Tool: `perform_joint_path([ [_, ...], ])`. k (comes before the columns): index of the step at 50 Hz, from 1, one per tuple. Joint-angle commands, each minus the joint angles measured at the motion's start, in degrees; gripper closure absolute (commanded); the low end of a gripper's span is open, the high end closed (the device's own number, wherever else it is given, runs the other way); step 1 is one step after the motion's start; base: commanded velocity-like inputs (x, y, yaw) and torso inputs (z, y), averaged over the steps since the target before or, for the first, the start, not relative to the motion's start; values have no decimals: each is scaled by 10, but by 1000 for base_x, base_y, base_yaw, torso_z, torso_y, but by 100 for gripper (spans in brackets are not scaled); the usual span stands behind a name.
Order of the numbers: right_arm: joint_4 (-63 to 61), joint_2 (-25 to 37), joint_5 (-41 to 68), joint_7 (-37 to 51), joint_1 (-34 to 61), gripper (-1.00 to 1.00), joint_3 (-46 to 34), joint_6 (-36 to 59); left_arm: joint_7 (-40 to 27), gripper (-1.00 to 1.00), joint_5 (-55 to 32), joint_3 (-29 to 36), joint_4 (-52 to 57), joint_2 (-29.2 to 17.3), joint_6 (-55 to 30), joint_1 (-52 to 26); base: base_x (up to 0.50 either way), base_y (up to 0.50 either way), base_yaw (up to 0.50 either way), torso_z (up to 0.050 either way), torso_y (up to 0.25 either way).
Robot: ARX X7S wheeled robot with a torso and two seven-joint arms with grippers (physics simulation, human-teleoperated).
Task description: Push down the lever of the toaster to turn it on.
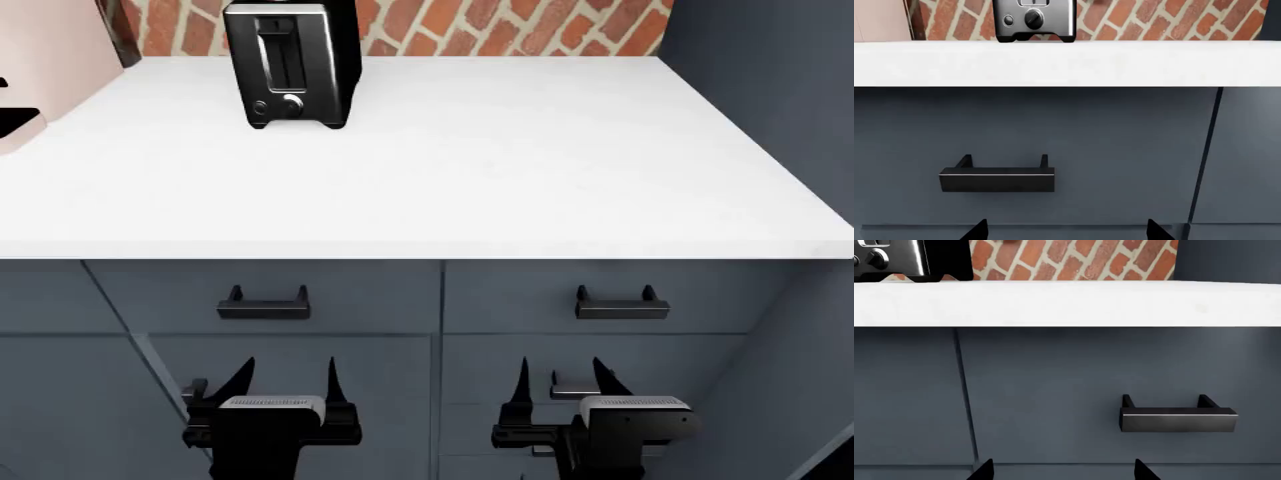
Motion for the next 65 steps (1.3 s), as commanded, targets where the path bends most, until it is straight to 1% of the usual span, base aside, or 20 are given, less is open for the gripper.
perform_joint_path([
  [1,-1,9,8,12,-2,-100,-12,-1,-11,-100,-7,12,1,-9,4,2,0,0,0,0,0],
  [9,-3,26,15,28,0,-100,-33,9,-33,-100,-5,34,-11,-25,26,2,0,0,0,0,0],
  [22,-11,41,8,42,0,-100,-59,20,-49,-100,-9,52,-14,-39,34,2,0,494,0,0,0],
  [50,1,59,27,59,6,-100,-82,22,-73,-100,-18,78,-27,-56,47,-4,0,500,0,0,0],
  [52,-2,59,32,61,2,-100,-81,16,-72,-100,-19,81,-26,-59,53,-3,0,0,0,0,0],
  [65,-2,65,40,67,3,-100,-91,18,-83,-100,-23,88,-24,-66,47,-4,0,0,0,50,0],
])
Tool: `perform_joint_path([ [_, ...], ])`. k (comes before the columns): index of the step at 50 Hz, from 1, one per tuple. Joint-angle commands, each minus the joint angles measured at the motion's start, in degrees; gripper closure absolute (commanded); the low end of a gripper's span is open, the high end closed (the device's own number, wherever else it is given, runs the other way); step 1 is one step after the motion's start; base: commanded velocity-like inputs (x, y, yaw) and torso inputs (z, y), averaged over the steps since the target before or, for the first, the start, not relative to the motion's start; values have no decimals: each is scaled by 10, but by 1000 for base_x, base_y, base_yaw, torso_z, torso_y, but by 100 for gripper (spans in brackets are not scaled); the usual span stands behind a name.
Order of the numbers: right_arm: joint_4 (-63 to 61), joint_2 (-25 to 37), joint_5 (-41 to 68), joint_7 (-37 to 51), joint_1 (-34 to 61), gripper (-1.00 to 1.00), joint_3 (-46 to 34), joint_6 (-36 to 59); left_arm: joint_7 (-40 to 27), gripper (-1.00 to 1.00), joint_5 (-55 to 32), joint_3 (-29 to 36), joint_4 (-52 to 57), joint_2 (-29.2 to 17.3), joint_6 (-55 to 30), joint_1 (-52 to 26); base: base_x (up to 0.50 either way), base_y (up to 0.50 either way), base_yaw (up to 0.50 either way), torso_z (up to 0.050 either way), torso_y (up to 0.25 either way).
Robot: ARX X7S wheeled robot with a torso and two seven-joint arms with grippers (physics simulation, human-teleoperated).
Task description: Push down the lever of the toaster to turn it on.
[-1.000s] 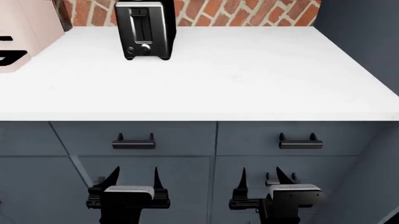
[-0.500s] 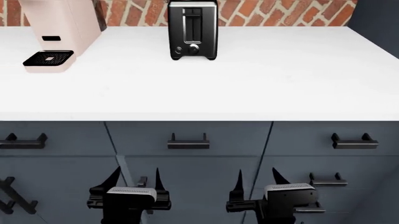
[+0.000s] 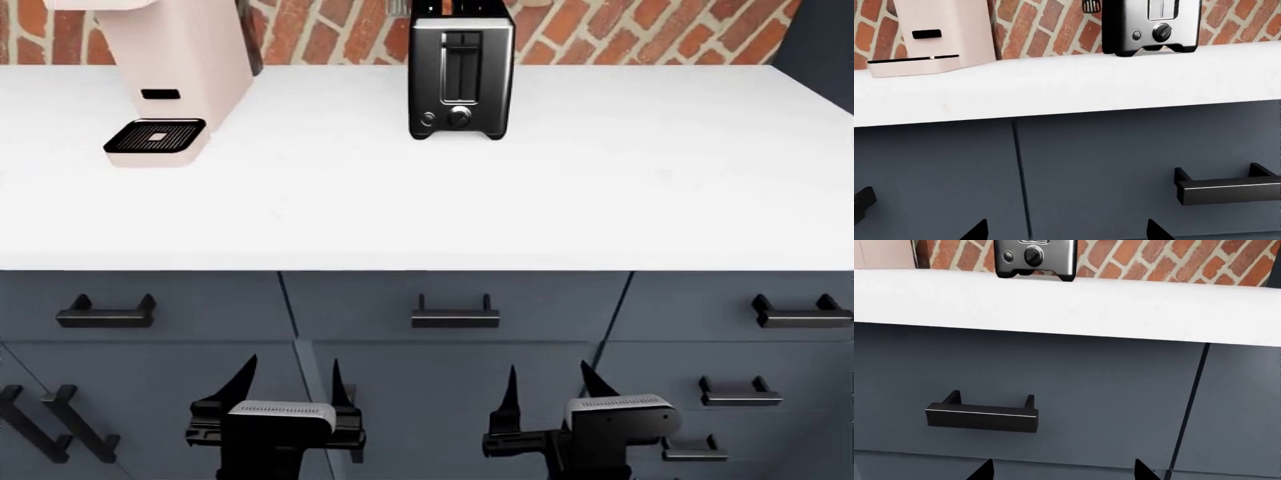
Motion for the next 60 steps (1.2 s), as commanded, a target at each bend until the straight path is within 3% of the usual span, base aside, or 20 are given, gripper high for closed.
perform_joint_path([
  [1,1,6,7,5,2,-100,-9,1,-7,-100,-5,9,2,-7,0,0,0,0,0,50,0],
  [16,-23,16,12,10,-3,-100,-22,9,-22,-100,-8,12,44,-18,-35,2,0,0,0,48,0],
  [20,-192,36,-19,27,-38,-100,-33,72,-19,-100,-62,-21,222,-41,-105,31,0,0,0,0,0],
  [24,-424,56,-48,29,-27,-100,-35,199,-30,-100,-125,-64,387,-69,-187,20,0,0,0,0,0],
  [29,-538,67,-70,15,21,-100,-50,290,-55,-100,-180,-93,492,-85,-264,-23,0,0,0,0,0],
  [43,-563,78,-64,8,40,-100,-48,289,-68,-100,-171,-77,484,-89,-262,-51,29,0,0,0,0],
  [60,-564,83,-67,18,24,-100,-55,282,-68,-100,-171,-75,478,-100,-241,-27,497,0,0,0,0],
])
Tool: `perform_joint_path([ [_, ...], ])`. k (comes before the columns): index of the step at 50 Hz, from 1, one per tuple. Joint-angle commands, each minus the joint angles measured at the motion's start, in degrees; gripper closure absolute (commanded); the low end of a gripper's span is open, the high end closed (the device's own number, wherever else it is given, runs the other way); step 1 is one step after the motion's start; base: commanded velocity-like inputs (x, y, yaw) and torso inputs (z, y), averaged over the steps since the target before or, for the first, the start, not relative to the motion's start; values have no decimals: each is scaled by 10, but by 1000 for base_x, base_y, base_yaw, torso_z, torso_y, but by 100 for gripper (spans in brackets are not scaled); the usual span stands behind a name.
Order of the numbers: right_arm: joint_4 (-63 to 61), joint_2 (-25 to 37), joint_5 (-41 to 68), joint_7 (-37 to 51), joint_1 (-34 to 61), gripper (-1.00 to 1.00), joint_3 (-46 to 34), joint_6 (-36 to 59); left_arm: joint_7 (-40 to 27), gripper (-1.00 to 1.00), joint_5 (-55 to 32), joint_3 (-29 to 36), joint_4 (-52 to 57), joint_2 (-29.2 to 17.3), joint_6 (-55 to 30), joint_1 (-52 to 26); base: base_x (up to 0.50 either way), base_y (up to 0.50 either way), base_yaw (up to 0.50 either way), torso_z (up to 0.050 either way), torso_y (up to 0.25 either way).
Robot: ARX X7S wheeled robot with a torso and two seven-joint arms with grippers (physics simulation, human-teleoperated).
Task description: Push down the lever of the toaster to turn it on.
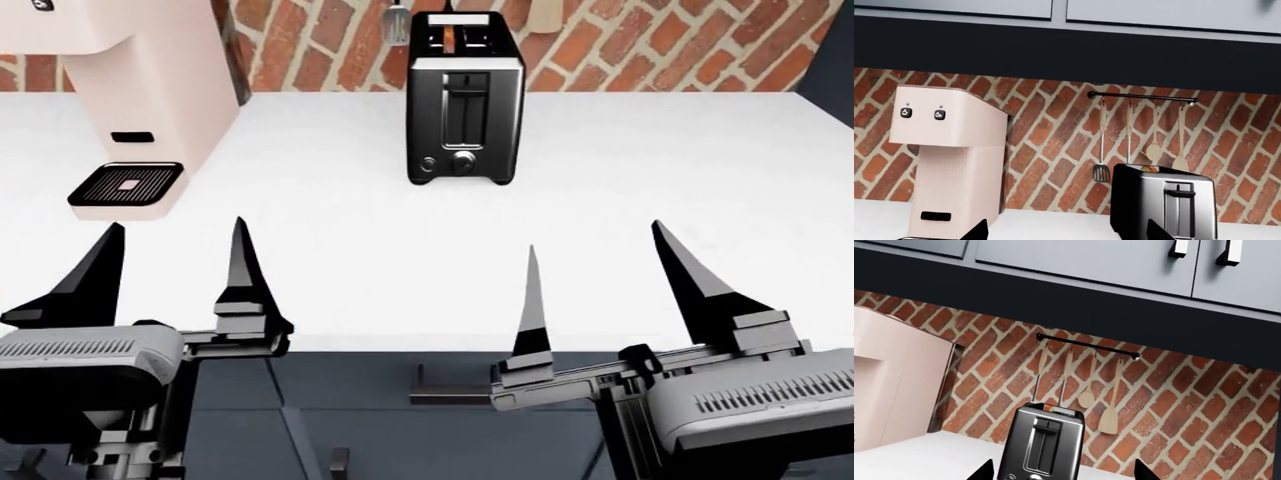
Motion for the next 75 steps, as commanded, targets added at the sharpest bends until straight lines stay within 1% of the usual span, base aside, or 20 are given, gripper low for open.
perform_joint_path([
  [1,-15,5,-4,5,-5,-100,-5,5,-2,-100,-4,0,6,-8,6,10,500,0,0,0,0],
  [30,0,8,7,16,1,-100,1,-2,-11,-100,-8,12,-5,-17,14,10,500,0,0,0,1],
  [39,10,9,12,17,12,-100,3,-10,-11,-100,-8,15,-7,-21,21,16,0,0,0,0,0],
  [43,7,12,16,2,50,-100,-6,36,-8,-100,-6,17,-18,-22,29,17,0,0,0,0,0],
  [47,18,7,38,-24,121,-100,-6,97,-10,-100,-7,17,-20,-22,30,18,0,0,0,0,0],
  [50,41,1,51,-37,167,-100,-4,126,-9,-100,-7,19,-27,-22,33,17,0,0,0,0,0],
  [63,188,-20,74,-50,246,-100,6,90,-3,-100,-13,13,-31,-29,54,48,0,0,0,0,0],
  [64,198,-20,74,-50,250,100,7,85,-3,-100,-13,13,-32,-29,55,48,0,0,0,0,0],
  [70,252,-25,75,-55,263,100,-3,47,-1,-100,-8,20,-49,-27,59,38,0,0,0,0,0],
  [75,264,-33,80,-58,259,100,-17,39,0,-100,-7,22,-57,-27,63,37,0,0,0,0,0],
])
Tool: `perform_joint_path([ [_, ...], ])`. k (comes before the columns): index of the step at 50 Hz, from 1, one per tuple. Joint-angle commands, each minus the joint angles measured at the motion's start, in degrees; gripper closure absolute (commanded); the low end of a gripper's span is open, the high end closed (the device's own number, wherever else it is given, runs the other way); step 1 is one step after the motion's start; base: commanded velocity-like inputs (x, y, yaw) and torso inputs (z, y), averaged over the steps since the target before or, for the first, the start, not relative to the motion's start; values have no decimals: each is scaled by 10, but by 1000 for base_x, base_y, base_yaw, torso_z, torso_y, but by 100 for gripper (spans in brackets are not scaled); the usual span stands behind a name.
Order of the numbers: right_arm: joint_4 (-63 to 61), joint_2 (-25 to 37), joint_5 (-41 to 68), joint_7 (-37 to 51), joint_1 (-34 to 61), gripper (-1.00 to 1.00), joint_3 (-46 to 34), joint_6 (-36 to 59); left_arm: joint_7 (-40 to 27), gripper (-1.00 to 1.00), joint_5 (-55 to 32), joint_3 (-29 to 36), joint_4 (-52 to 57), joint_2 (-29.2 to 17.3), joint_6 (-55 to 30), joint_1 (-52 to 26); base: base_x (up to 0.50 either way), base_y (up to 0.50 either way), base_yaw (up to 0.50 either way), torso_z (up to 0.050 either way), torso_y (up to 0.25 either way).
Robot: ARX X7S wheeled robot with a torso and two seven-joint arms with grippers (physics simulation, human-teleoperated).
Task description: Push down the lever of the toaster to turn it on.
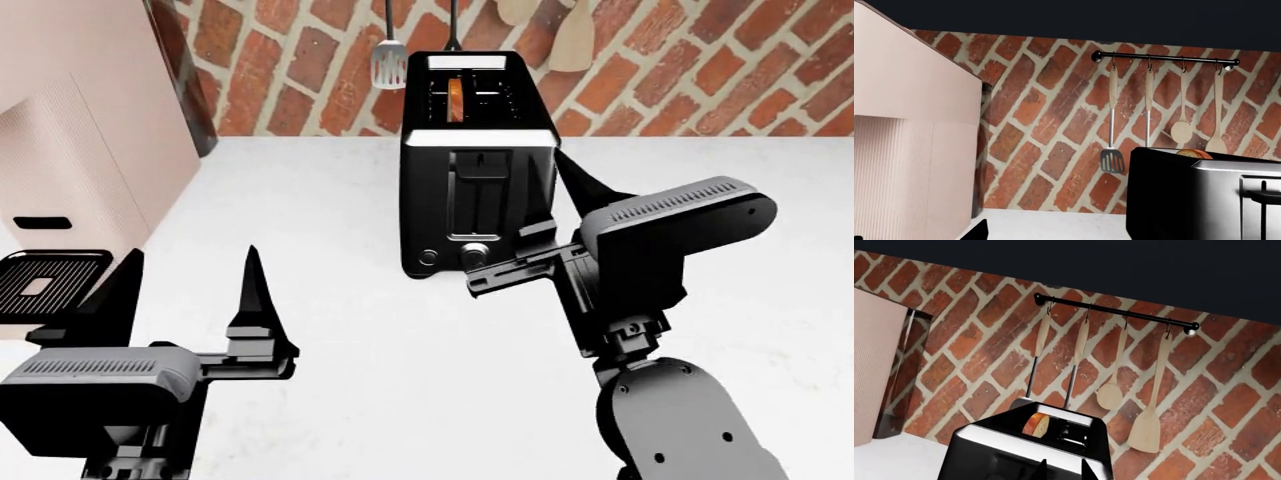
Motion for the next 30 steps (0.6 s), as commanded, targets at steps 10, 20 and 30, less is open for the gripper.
perform_joint_path([
  [10,83,-21,18,-10,32,100,-26,-35,3,-100,4,6,-22,-4,17,6,0,0,0,0,0],
  [20,137,-31,22,-7,46,100,-29,-63,4,-100,4,7,-31,-5,23,7,0,0,0,0,0],
  [30,215,-43,26,-5,60,100,-33,-108,6,-100,2,5,-46,-7,32,8,0,0,0,0,0],
])
